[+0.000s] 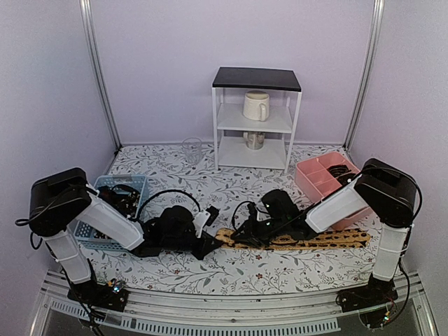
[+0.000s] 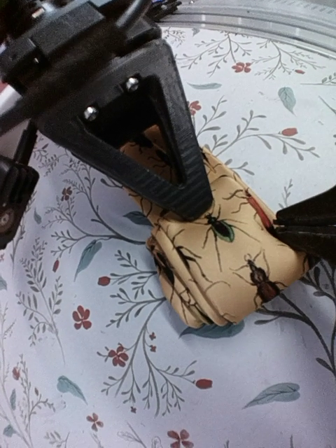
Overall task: Roll the ties
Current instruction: Roll the tie at the center of the board.
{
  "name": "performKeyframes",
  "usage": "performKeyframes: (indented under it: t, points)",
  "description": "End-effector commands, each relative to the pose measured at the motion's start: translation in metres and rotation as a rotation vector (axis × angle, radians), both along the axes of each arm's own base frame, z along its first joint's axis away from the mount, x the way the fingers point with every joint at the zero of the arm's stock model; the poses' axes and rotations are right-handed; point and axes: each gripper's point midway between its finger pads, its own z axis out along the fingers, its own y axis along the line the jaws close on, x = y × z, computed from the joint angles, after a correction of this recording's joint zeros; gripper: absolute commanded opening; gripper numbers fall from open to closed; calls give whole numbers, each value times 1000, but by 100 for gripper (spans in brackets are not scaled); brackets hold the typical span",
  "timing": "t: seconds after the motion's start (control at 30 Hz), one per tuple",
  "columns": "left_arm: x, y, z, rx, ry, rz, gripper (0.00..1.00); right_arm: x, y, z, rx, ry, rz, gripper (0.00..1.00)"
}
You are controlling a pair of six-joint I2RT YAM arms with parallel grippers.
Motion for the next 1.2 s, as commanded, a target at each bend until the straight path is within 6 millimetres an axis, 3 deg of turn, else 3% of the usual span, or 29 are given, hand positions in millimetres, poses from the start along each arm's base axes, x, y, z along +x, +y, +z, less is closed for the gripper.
performKeyframes:
  t: [0.0, 0.3, 0.57, 0.73, 0.87, 1.17]
  points:
    - [6, 0, 9, -32, -45, 49, 0, -2, 0, -4, -32, 14, -2, 19]
    - [4, -2, 43, -144, -28, 74, 0, 0, 3, 37, 9, -75, 26, 22]
    - [-11, 0, 27, -103, 23, 52, 0, 0, -5, 49, -27, -100, 32, 23]
    - [-26, -5, 22, -91, 32, 22, 0, 12, -7, 59, -51, -171, 19, 15]
    - [-30, -10, 17, -93, 39, 3, 0, 33, -3, 54, -99, -235, 21, 5]
    - [-28, -10, 2, -66, 26, 7, 0, 62, 13, 13, -232, -288, 56, 1]
